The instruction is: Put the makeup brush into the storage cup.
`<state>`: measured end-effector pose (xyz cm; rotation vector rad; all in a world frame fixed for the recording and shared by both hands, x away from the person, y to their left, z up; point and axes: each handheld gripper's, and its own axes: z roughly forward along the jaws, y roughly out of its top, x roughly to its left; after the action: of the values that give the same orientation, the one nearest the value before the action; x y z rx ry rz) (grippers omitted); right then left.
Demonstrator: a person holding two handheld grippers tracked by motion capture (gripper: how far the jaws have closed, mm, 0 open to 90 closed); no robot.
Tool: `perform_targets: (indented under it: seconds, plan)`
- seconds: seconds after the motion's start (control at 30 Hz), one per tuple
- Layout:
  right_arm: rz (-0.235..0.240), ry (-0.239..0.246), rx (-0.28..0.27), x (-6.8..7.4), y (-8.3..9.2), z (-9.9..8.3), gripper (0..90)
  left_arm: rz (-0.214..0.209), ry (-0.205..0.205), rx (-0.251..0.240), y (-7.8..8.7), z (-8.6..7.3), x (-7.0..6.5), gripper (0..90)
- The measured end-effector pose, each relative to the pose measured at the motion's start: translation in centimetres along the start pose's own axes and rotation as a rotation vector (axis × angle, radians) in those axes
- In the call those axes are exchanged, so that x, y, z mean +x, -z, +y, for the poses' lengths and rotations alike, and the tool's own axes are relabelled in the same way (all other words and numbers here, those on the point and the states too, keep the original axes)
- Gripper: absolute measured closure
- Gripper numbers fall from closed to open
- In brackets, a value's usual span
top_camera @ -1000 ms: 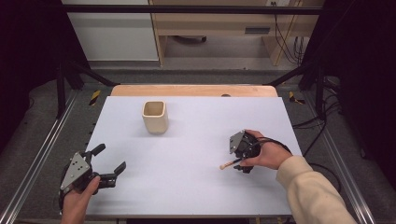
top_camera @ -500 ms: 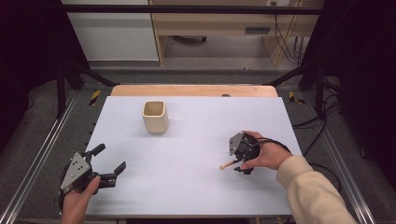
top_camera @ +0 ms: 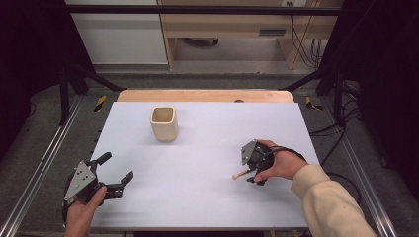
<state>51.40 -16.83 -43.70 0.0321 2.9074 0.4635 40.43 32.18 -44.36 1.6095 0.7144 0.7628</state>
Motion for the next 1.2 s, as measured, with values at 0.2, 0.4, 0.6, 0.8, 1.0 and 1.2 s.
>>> perform_targets:
  seconds: [0.2,0.4,0.6,0.8,1.0,1.2]
  plan:
    - [0.003,-0.008,-0.002,0.03,0.04,0.00,11.6,0.000,-0.001,0.000,-0.01,0.00,0.00,0.4]
    - [0.010,-0.003,0.001,0.02,-0.08,-0.03,15.3,0.000,-0.001,0.000,-0.01,0.01,-0.01,0.4]
    - [0.040,0.012,0.004,0.11,-0.22,0.02,29.1,0.002,-0.001,-0.001,-0.02,-0.01,-0.01,0.4]
    - [0.050,0.012,0.009,0.14,-0.22,0.04,37.2,0.002,-0.001,0.000,-0.02,-0.01,-0.03,0.4]
    - [0.059,0.020,0.011,0.18,-0.23,0.01,45.9,0.002,-0.003,0.002,-0.02,0.00,-0.04,0.4]
    - [0.061,0.025,0.008,0.18,-0.24,-0.02,51.0,0.001,-0.004,0.003,-0.05,-0.01,-0.05,0.4]
